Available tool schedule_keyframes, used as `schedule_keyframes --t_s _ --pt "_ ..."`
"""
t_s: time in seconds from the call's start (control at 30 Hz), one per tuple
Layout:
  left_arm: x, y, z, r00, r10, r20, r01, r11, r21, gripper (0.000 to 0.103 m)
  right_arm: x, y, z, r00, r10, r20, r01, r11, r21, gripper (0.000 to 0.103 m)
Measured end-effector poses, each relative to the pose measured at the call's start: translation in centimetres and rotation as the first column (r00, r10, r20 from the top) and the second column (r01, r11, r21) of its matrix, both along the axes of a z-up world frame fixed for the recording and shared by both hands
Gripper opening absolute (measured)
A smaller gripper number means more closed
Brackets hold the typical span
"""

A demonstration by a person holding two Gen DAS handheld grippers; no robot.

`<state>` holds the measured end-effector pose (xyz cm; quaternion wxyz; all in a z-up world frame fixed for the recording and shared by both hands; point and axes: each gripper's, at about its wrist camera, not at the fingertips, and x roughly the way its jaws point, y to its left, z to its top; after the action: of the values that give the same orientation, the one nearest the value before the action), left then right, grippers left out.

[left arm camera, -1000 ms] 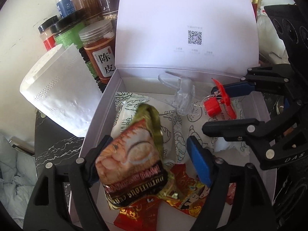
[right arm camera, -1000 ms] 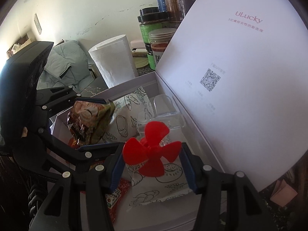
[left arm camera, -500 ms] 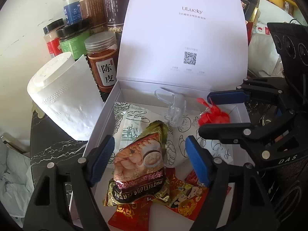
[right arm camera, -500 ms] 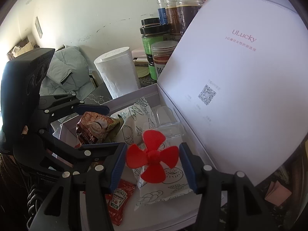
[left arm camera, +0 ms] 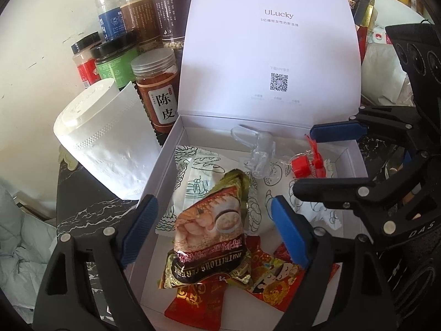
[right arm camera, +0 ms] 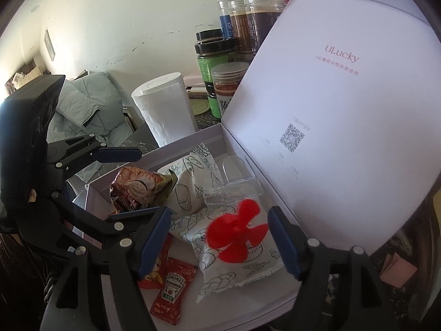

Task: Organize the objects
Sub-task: 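Open both grippers to release the snack bag and fan in the box, then withdraw both grippers away from the white box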

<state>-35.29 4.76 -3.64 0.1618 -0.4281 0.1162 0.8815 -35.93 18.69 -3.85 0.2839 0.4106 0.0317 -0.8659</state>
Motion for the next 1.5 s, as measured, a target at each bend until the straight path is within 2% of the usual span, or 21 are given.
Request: schedule_keyframes --t_s 0.2,0.3,0.43,0.6,0.67,0.73,0.8,1.03,1.5 --pt "0.1 -2.1 1.4 0.998 0.060 -0.012 -0.060 0.998 0.023 0.092 0.7 0.5 1.0 0.997 -0.064 -0.043 0.064 0.998 0.001 0.080" --pt "-0.1 -2.2 1.1 0.994 0.108 -0.003 -0.108 0.993 0.050 0.092 1.0 0.8 1.5 0.991 -0.114 -0.076 0.115 0.993 0.001 0.083" --pt "0.3 -3.0 2.1 0.982 0.189 -0.021 -0.188 0.980 0.065 0.092 1.5 1.0 1.7 0.973 -0.195 -0.122 0.200 0.980 0.026 0.084" --pt "1.5 -3.5 2.4 0.969 0.246 -0.028 -0.244 0.968 0.058 0.092 2.1 0.9 1.1 0.969 -0.218 -0.111 0.224 0.974 0.039 0.089" --pt "2.1 -3.7 2.5 0.966 0.257 -0.031 -0.255 0.965 0.056 0.092 2.5 0.8 0.9 0.967 -0.228 -0.116 0.235 0.971 0.045 0.091" --pt "2.8 -3.7 2.7 0.963 0.268 -0.038 -0.266 0.963 0.049 0.092 2.8 0.7 0.8 0.964 -0.239 -0.115 0.245 0.968 0.050 0.100" --pt "3.1 -3.9 2.7 0.959 0.279 -0.040 -0.278 0.960 0.033 0.093 3.2 0.7 0.9 0.965 -0.241 -0.104 0.246 0.968 0.046 0.103" --pt "5.0 -4.3 3.7 0.955 0.292 -0.051 -0.290 0.956 0.047 0.093 5.0 0.8 2.3 0.958 -0.259 -0.120 0.266 0.963 0.047 0.103" --pt "10.9 -4.2 8.4 0.955 0.283 -0.086 -0.277 0.958 0.077 0.093 11.4 0.9 7.6 0.946 -0.259 -0.192 0.280 0.956 0.091 0.103"
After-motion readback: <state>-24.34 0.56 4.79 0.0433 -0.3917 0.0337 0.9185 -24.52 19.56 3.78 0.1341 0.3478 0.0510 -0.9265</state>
